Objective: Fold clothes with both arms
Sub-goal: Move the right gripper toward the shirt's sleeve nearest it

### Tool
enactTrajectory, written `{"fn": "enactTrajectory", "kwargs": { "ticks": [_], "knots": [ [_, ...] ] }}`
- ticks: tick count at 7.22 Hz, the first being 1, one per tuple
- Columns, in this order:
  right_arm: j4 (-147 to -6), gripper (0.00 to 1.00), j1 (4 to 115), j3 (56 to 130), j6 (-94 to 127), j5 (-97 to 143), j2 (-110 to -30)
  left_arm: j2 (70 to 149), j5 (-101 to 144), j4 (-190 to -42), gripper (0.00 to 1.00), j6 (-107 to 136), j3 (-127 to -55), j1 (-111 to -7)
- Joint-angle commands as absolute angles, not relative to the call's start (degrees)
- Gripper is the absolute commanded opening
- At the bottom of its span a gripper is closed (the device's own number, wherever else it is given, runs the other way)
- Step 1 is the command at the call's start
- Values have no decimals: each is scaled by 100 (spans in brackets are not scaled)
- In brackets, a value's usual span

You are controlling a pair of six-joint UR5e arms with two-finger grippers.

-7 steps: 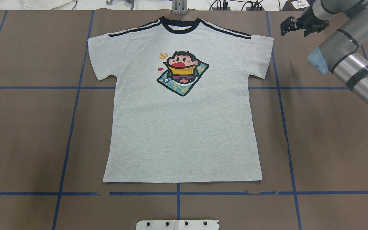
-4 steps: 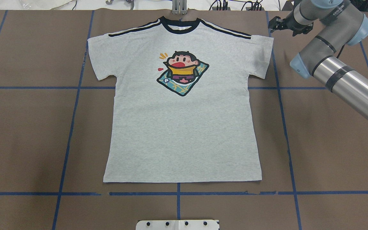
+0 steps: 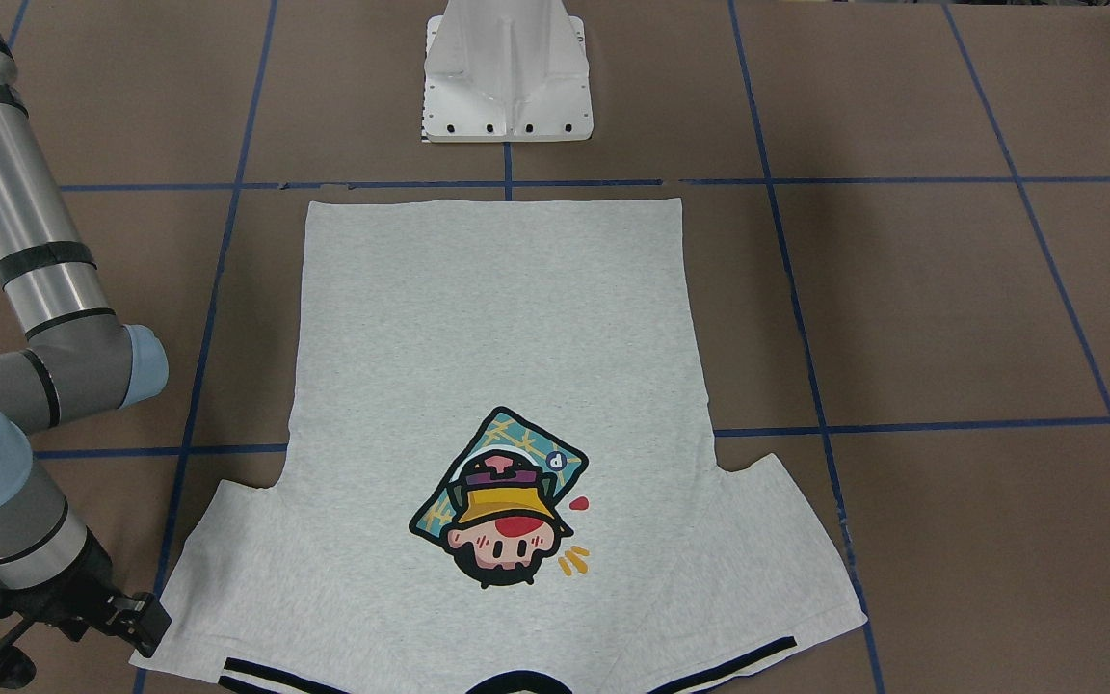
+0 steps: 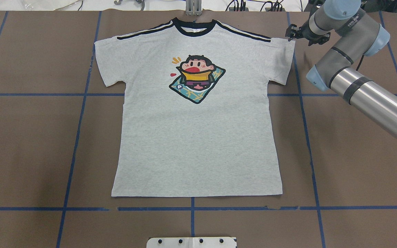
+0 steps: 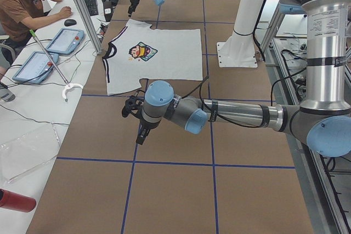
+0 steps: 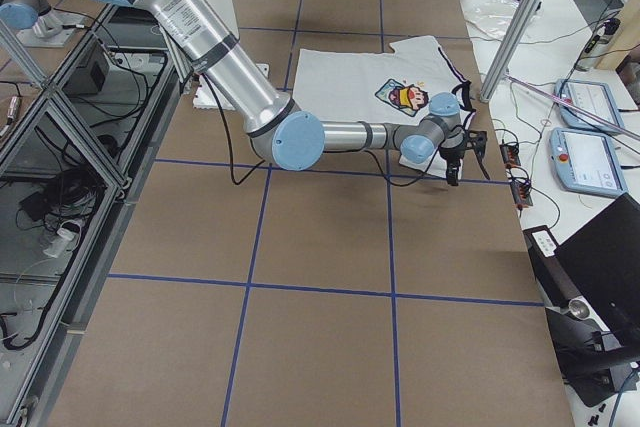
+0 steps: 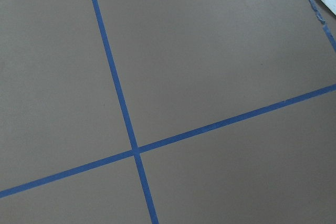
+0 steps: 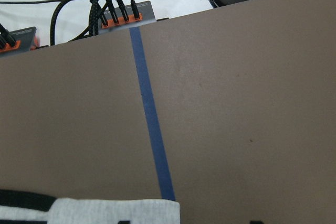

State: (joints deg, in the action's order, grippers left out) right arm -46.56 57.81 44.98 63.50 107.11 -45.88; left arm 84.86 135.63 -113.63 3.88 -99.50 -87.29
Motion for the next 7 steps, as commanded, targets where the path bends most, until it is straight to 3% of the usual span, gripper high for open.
{"fn": "enactTrajectory", "kwargs": {
  "ticks": [1,5,6,7],
  "knots": [
    [-4649,74,5713,4132,6661,10382,-4299,8482,13553,-11364,100,378,-9958,-8736],
    [-4632,70,5511,4043,7181,9949,-4280,8481,13553,-11364,100,378,-9958,-8745],
    [-4632,59,5511,4034,7181,9941,-4280,8481,13544,-11364,100,369,-9949,-8736],
    [-4641,31,5511,4025,7181,9940,-4280,8481,13544,-11364,100,369,-9967,-8745]
  ]
}}
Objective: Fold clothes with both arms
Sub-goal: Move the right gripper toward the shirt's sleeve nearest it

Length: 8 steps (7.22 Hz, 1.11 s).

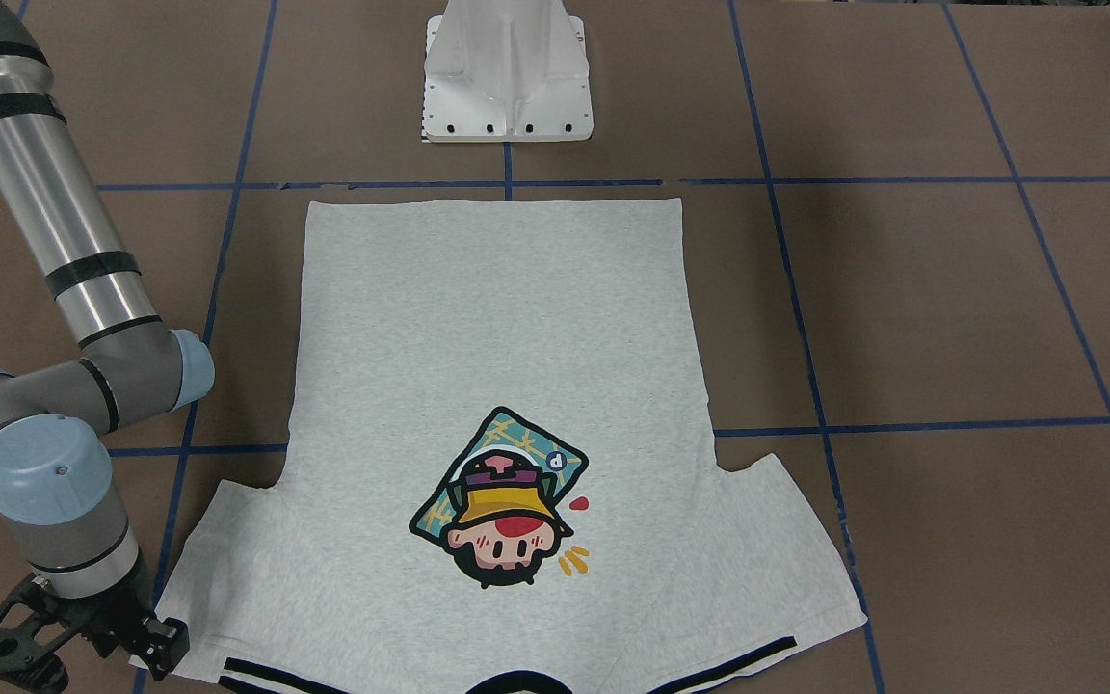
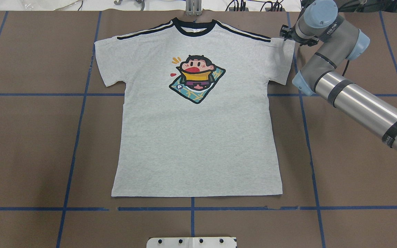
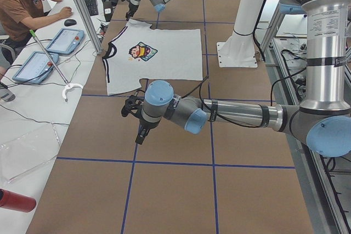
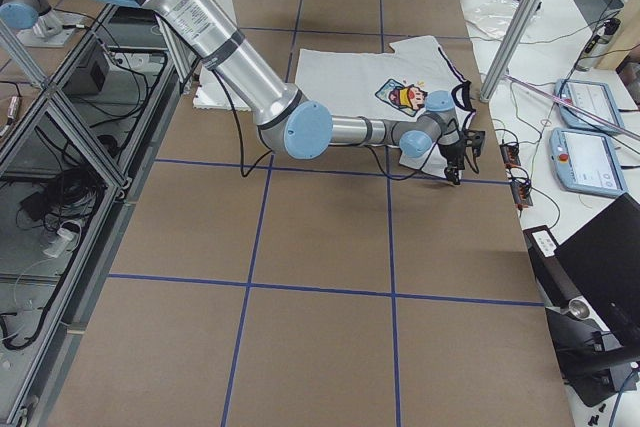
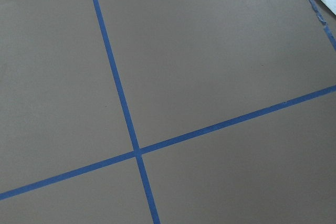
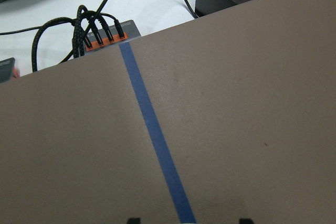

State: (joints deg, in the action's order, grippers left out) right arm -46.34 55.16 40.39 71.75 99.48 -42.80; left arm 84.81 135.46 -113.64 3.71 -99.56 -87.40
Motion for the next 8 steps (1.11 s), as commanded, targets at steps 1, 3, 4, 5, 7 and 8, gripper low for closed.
{"fn": "enactTrajectory", "kwargs": {
  "ticks": [1,3,4,5,7,8],
  "knots": [
    [-4632,0,5511,4008,7181,9940,-4280,8481,13544,-11364,100,369,-9975,-8745],
    [-4632,0,5519,4017,7198,9940,-4263,8481,13544,-11364,100,369,-9967,-8736],
    [-4632,0,5520,4043,7242,9967,-4245,8481,13544,-11364,100,369,-9958,-8745],
    [-4641,0,5537,4234,7312,10002,-4245,8481,13544,-11364,100,369,-9949,-8745],
    [-4737,0,5380,5162,7539,10055,-4419,8490,13553,-11364,100,369,-9958,-8736],
    [-4981,0,5205,5464,7819,10055,-4369,8490,13553,-11364,100,369,-9975,-8745]
  ]
}}
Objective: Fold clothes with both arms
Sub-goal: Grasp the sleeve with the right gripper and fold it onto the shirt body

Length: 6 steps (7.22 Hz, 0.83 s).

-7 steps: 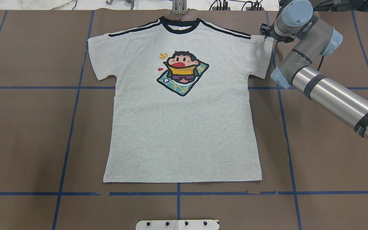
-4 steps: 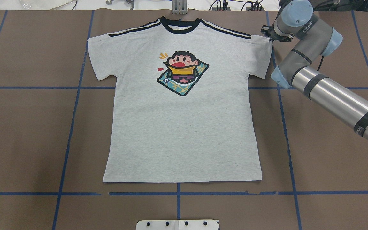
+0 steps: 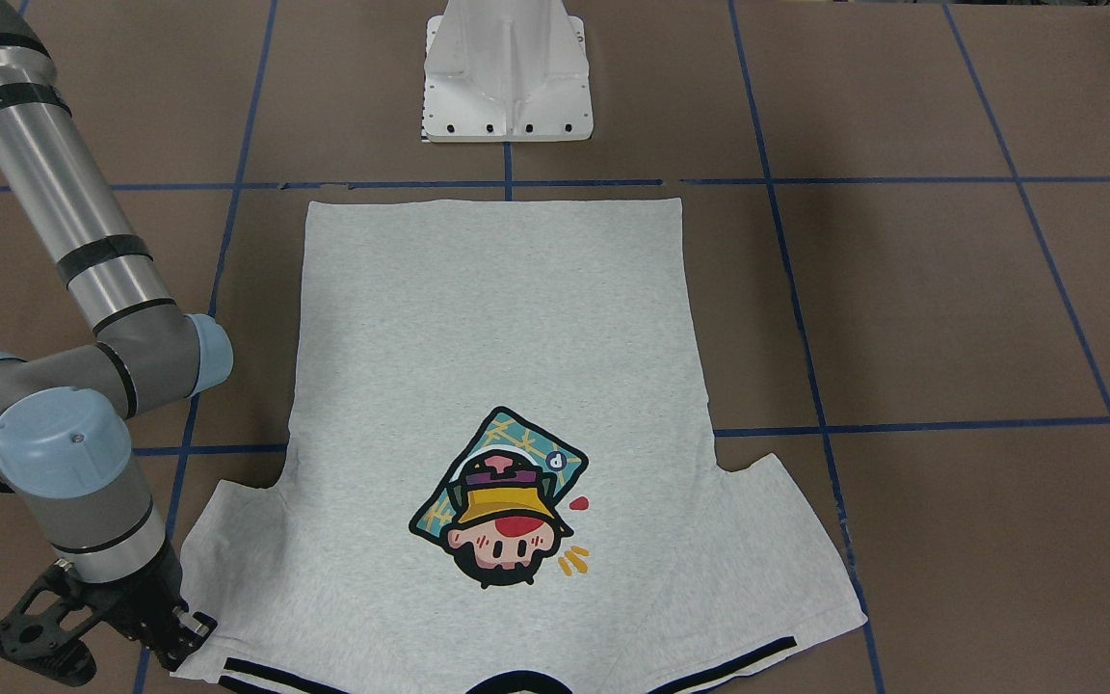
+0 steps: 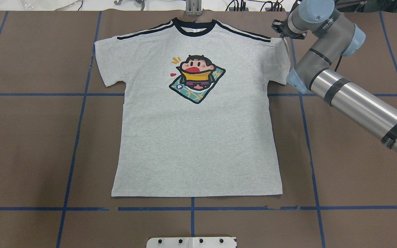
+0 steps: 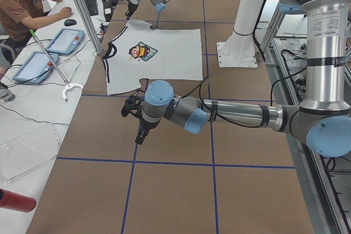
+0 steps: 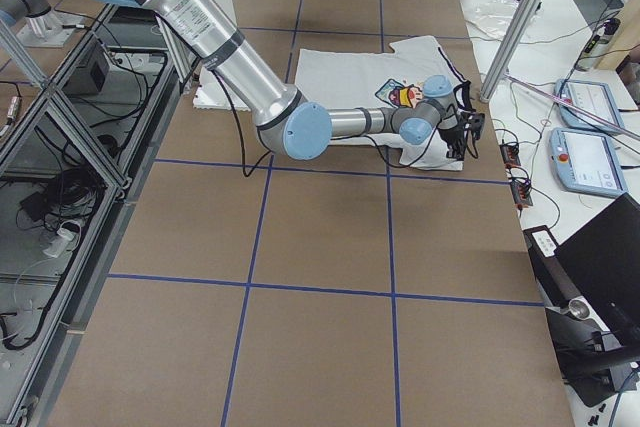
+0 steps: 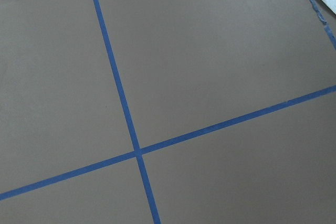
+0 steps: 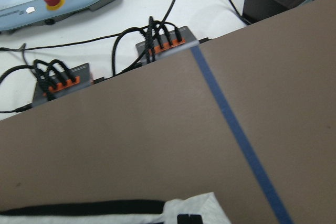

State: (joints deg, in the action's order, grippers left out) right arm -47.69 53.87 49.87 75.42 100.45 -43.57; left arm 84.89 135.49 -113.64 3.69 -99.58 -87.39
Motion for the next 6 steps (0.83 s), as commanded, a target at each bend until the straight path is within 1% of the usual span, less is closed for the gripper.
{"fn": "enactTrajectory", "kwargs": {
  "ticks": [1,2,3,4,6],
  "knots": [
    [-5236,0,4968,5423,8179,10002,-4046,8482,13553,-11364,100,369,-9976,-8745],
    [-5299,0,4879,5171,8217,9906,-3747,8481,13553,-11364,100,369,-10002,-8745],
    [-5291,0,4791,4542,8226,9670,-3300,8473,13553,-11364,100,369,-10037,-8745],
    [-5282,0,4703,4100,8227,9433,-3035,8455,13570,-11356,100,378,-10046,-8745],
    [-5282,0,4693,3947,8235,9168,-2954,8429,13570,-11364,100,378,-10055,-8754]
  ]
}}
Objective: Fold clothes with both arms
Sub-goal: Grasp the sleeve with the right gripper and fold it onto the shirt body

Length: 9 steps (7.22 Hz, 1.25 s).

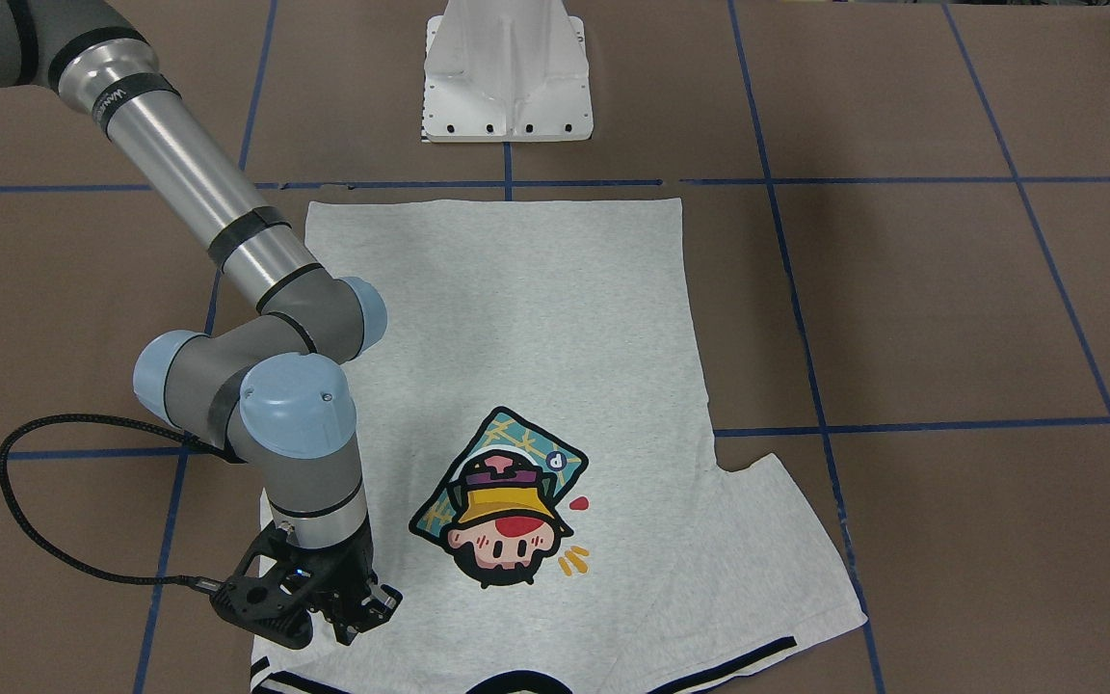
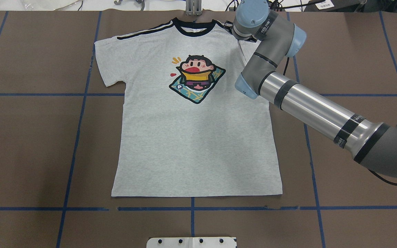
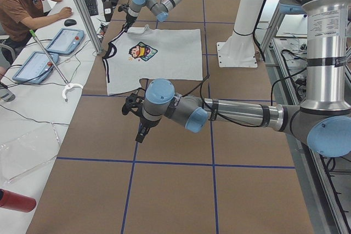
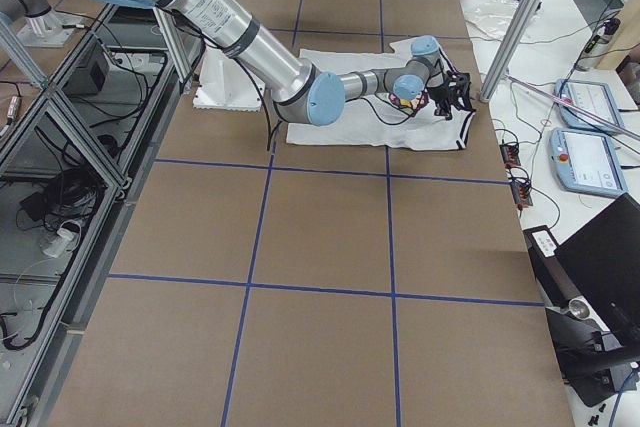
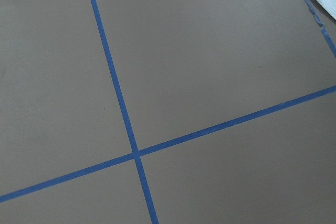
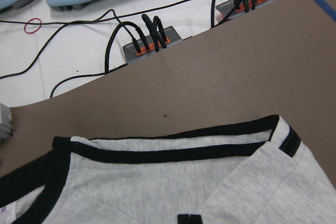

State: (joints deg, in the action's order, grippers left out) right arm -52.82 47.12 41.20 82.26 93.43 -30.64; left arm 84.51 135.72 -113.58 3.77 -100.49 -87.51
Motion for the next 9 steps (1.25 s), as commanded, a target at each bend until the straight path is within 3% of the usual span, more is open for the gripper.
{"fn": "enactTrajectory", "kwargs": {
  "ticks": [1,3,4,5,7,9],
  "knots": [
    [-5282,0,4693,3737,8253,9141,-2753,8429,13570,-11364,100,378,-10063,-8754],
    [-5265,0,4685,3595,8262,9141,-2646,8420,13562,-11364,100,378,-10055,-8754],
    [-5239,5,4632,3595,8262,9141,-2637,8420,13562,-11356,100,378,-10055,-8754],
    [-5230,99,4597,3603,8262,9123,-2645,8455,13553,-11355,100,387,-10055,-8754],
    [-5229,100,4631,3804,8201,9201,-2646,8734,13562,-11355,100,613,-9845,-8728],
    [-5282,100,4842,4914,8095,9649,-3230,9323,13570,-11390,100,1545,-9765,-8640]
  ]
}}
